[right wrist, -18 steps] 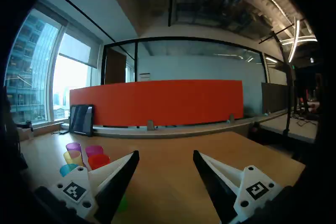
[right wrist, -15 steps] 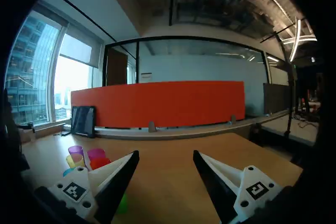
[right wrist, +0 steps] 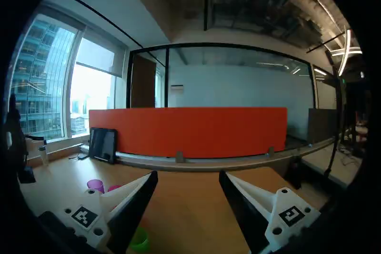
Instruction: Pour water
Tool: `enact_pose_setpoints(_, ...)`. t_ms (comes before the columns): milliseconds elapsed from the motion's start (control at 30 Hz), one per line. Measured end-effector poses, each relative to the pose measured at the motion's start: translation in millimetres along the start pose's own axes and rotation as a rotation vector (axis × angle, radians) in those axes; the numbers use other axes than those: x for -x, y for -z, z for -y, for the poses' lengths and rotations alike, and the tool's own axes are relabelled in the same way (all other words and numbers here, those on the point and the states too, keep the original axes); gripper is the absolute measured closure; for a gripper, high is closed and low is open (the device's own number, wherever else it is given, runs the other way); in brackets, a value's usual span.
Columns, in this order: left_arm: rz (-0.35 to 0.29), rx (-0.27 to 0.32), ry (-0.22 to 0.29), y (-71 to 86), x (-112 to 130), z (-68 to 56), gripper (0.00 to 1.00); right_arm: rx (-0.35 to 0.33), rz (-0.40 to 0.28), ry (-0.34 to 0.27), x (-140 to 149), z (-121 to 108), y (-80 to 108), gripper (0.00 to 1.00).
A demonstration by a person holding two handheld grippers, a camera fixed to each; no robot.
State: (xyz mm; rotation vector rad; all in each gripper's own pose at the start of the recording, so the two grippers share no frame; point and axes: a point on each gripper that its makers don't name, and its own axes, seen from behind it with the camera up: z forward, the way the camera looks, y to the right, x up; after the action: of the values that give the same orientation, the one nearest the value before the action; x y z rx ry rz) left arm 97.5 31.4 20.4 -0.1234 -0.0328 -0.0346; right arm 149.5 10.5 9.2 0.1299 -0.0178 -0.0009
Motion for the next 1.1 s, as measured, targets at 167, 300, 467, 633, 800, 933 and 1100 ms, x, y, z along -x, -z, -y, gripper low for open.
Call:
enact_pose_setpoints(167,-0.016,0.036,0.024,-1.3,-32,-6.8,0.04,-0.02,-0.009,0.018,-29,1,-1.3,0.01)
enact_pose_setpoints(300,-0.019,0.069,0.034,-1.9,-53,-12.8,0.04,-0.041,-0.017,0.029,-48,3,-1.5,0.01)
enact_pose_setpoints(467,-0.026,0.113,0.042,-1.2,-70,-23.6,0.04,-0.07,-0.007,0.027,-59,7,-2.1,0.01)
enact_pose_setpoints(633,-0.022,0.174,0.047,-0.6,-78,-37.5,0.04,-0.111,0.011,0.019,-59,13,-3.7,0.01)
enact_pose_setpoints(800,-0.007,0.245,0.04,-0.3,-78,-54.4,0.04,-0.184,0.04,0.025,-54,26,-2.2,0.01)
enact_pose_setpoints(933,0.01,0.295,0.032,0.6,-75,-66.8,0.04,-0.251,0.055,0.027,-54,37,0.2,0.01)
enact_pose_setpoints(1100,0.014,0.355,0.031,3.0,-80,-83.7,0.04,-0.317,0.053,0.024,-59,49,2.9,0.01)
